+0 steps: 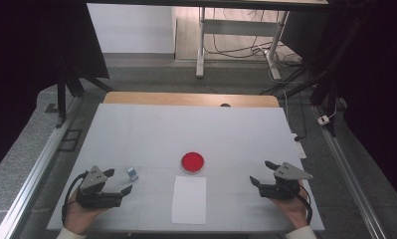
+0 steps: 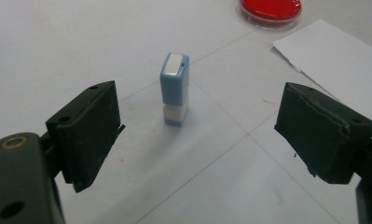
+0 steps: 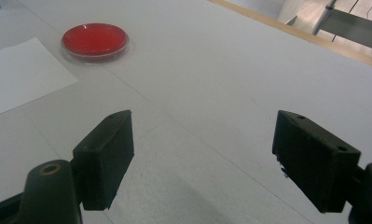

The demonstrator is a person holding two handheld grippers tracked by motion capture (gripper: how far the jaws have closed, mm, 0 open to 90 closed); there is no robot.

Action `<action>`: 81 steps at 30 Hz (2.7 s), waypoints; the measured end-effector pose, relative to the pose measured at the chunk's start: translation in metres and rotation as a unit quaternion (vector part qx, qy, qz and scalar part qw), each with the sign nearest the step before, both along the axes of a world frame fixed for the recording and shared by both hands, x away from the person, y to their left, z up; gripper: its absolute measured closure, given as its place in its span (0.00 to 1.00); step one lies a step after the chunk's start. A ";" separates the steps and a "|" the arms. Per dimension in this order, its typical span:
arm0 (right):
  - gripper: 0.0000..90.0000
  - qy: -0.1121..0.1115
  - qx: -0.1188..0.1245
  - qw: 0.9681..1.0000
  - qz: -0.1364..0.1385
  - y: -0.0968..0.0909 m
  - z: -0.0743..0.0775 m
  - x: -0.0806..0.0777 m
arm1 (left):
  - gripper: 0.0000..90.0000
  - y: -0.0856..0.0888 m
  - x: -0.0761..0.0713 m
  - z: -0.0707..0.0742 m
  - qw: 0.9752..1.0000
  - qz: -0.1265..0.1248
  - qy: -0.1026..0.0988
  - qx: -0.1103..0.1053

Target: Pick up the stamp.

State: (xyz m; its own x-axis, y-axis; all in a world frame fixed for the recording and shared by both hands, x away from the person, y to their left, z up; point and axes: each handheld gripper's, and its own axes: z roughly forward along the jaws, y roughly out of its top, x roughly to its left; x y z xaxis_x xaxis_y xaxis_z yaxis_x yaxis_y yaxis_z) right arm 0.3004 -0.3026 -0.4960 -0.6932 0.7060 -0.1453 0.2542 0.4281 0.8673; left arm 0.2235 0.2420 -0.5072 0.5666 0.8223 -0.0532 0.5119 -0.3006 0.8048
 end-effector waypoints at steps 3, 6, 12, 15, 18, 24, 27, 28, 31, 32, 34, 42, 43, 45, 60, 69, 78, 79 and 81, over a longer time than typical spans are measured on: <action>0.23 0.000 0.000 1.000 -0.001 0.000 0.000 0.000 | 0.15 -0.002 0.003 0.003 1.000 -0.007 0.007 0.001; 0.23 0.000 -0.001 1.000 -0.002 0.000 0.000 0.001 | 0.15 -0.006 0.006 0.006 1.000 -0.012 0.007 0.005; 0.23 0.000 -0.004 1.000 -0.003 0.000 0.000 0.000 | 0.16 -0.010 0.014 0.009 1.000 -0.014 0.008 0.011; 0.23 0.002 -0.005 1.000 -0.003 0.000 0.000 0.001 | 0.17 -0.013 0.022 0.009 1.000 -0.015 0.010 0.018; 0.23 0.003 -0.006 1.000 -0.003 0.000 0.000 0.001 | 0.20 -0.014 0.032 0.008 0.999 -0.018 0.015 0.026; 0.24 0.004 -0.004 1.000 -0.003 0.001 -0.002 0.001 | 0.23 -0.016 0.048 0.010 0.999 -0.027 0.021 0.037; 0.24 0.004 -0.007 1.000 -0.003 0.001 -0.002 0.001 | 0.26 -0.013 0.053 0.011 0.999 -0.031 0.023 0.030; 0.24 0.006 -0.008 1.000 -0.003 0.001 -0.002 0.002 | 0.27 -0.013 0.053 0.011 0.999 -0.031 0.025 0.032; 0.24 0.007 -0.009 1.000 -0.005 0.001 -0.002 0.002 | 0.29 -0.013 0.053 0.007 0.998 -0.036 0.030 0.046; 0.24 0.008 -0.009 1.000 -0.005 0.001 -0.002 0.002 | 0.31 -0.013 0.053 0.006 0.998 -0.039 0.032 0.046; 0.24 0.007 -0.009 1.000 -0.005 0.001 -0.003 0.002 | 0.34 -0.013 0.053 0.005 0.997 -0.042 0.036 0.048; 0.24 0.006 -0.012 1.000 -0.005 0.001 -0.003 0.002 | 0.50 -0.014 0.053 0.000 0.996 -0.044 0.037 0.062; 0.24 0.006 -0.012 1.000 -0.006 0.001 -0.003 0.002 | 0.51 -0.014 0.054 -0.001 0.997 -0.043 0.036 0.062; 0.24 0.006 -0.014 1.000 -0.005 0.001 -0.003 0.002 | 0.54 -0.014 0.054 -0.001 0.996 -0.044 0.036 0.061; 0.24 0.004 -0.014 1.000 -0.005 0.001 -0.003 0.001 | 0.73 -0.014 0.054 -0.006 0.996 -0.055 0.031 0.065; 0.24 0.004 -0.014 1.000 -0.005 0.001 -0.003 0.001 | 0.81 -0.013 0.054 -0.006 0.996 -0.058 0.031 0.064; 0.24 0.002 -0.014 1.000 -0.005 0.001 -0.003 0.000 | 0.83 -0.013 0.054 -0.007 0.996 -0.061 0.032 0.062; 0.24 0.002 -0.013 1.000 -0.005 0.001 -0.003 0.000 | 0.83 -0.013 0.054 -0.007 0.996 -0.060 0.031 0.062; 0.24 0.001 -0.010 1.000 -0.005 0.001 -0.003 0.000 | 0.83 -0.013 0.054 -0.006 0.996 -0.060 0.030 0.062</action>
